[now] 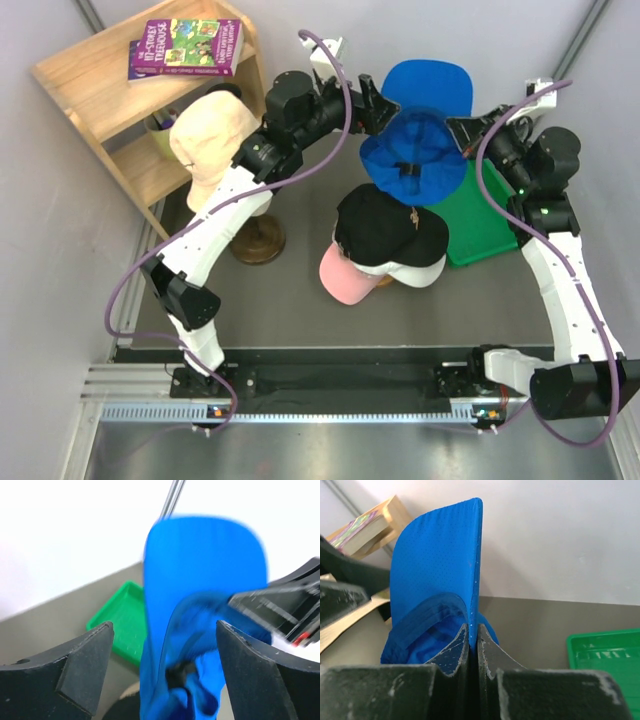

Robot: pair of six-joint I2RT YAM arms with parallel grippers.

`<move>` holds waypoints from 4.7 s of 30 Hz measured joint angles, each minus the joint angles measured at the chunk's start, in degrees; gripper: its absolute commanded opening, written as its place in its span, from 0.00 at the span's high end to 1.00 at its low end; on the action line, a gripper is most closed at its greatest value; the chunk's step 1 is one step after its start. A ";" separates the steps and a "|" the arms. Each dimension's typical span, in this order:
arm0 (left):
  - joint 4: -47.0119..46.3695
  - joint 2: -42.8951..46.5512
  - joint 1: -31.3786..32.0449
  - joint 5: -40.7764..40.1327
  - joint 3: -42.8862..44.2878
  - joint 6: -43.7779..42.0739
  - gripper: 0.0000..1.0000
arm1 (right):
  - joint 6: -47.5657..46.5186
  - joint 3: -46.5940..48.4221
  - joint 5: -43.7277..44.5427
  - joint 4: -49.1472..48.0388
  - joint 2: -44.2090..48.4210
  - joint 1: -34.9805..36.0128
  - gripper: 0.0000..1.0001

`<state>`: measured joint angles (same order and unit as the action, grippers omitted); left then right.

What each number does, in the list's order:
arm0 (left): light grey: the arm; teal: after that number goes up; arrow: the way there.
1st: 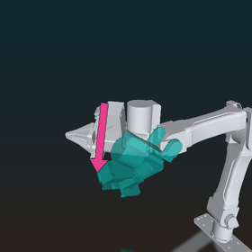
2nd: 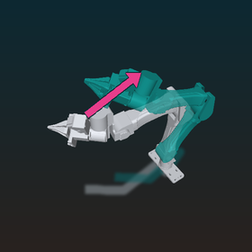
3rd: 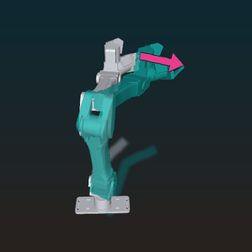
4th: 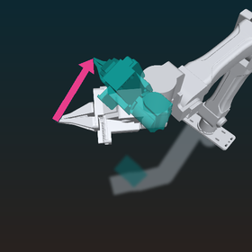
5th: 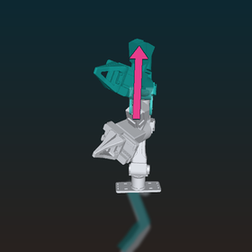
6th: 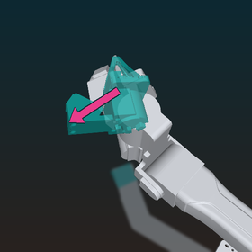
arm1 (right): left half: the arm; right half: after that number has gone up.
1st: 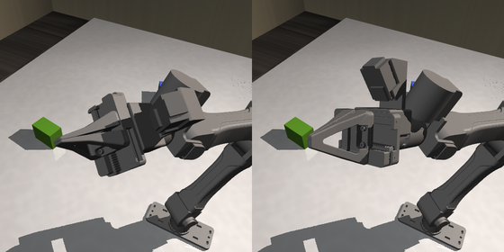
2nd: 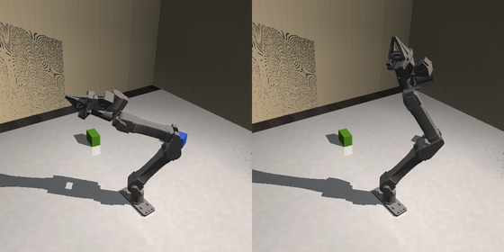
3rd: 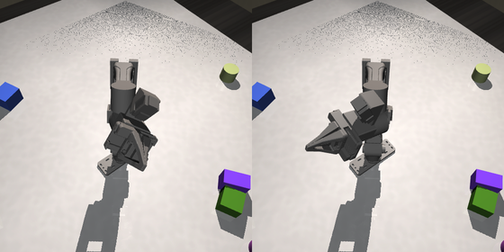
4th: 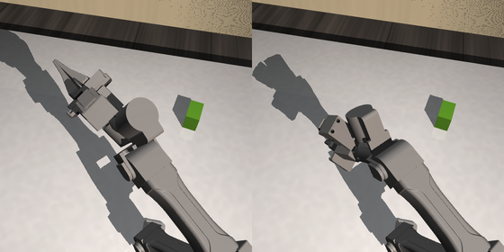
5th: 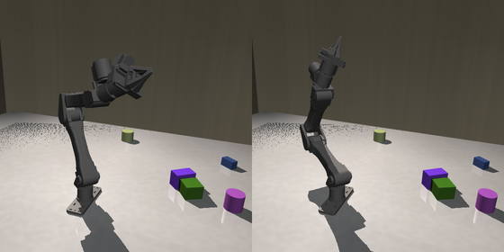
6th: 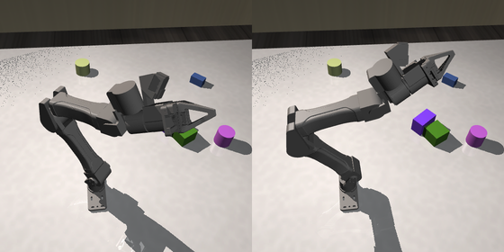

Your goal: Stack the hats

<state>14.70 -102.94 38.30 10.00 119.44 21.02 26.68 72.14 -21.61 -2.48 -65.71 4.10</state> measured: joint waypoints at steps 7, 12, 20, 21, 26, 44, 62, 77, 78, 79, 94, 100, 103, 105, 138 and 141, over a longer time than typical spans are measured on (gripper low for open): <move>-4.96 0.42 -0.04 4.15 -1.49 -0.87 1.00 | 2.29 1.20 -7.23 1.01 0.00 0.02 0.84; -6.56 0.70 -0.52 8.55 -2.05 -3.52 1.00 | 2.10 4.83 -10.23 5.18 -0.17 -0.02 0.17; -6.45 1.31 -0.31 14.03 -2.71 -10.32 1.00 | -2.43 16.79 -10.27 11.13 -0.35 -4.57 0.04; -6.01 1.31 -0.31 14.97 -2.40 -10.97 1.00 | -2.95 18.45 -10.32 11.47 -0.66 -4.94 0.05; -4.63 1.31 -0.31 18.49 -1.16 -13.51 1.00 | -5.68 30.53 -14.97 14.47 -6.38 -5.35 0.08; -3.06 1.25 -0.87 20.20 0.81 -15.39 0.32 | -13.88 39.47 -22.36 35.63 -17.14 1.51 1.00; -2.23 1.79 -0.26 8.46 0.79 -10.62 0.04 | -27.28 30.71 17.25 23.32 -3.02 10.12 1.00; 0.42 -5.40 -0.31 -2.58 1.79 2.82 0.06 | -25.73 30.75 13.29 23.02 -5.60 13.88 1.00; 1.16 -5.86 -0.31 -3.48 1.79 2.99 0.07 | -25.62 30.84 13.18 23.04 -5.60 14.01 1.00; 1.90 -6.16 -0.31 -4.31 1.79 3.08 0.08 | -25.53 31.12 13.09 23.06 -5.62 14.19 1.00; 7.76 -4.50 -0.28 -8.41 -2.80 2.89 0.09 | -33.86 36.00 20.17 22.75 -6.80 14.29 1.00; 9.40 -1.95 -0.26 -8.09 -5.99 2.82 0.08 | -36.28 35.95 21.81 22.21 -9.11 14.29 1.00; 9.09 -0.81 -0.26 -6.73 -5.97 2.62 0.07 | -37.00 34.99 22.03 21.79 -9.44 14.29 1.00; 8.52 0.17 -0.26 -5.68 -5.97 2.43 0.07 | -37.44 33.92 22.45 21.29 -9.44 14.53 1.00; 7.85 12.81 -0.26 -9.42 -8.81 0.42 0.04 | -58.27 0.26 49.13 10.54 1.60 53.31 1.00; 8.57 13.07 -0.26 -10.19 -8.83 -0.22 0.04 | -59.71 -2.89 49.66 10.25 1.60 55.56 1.00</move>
<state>23.27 -89.86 38.04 -0.19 110.61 20.80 -33.04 69.25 28.05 7.77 -64.12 59.66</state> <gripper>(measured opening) 0.957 0.056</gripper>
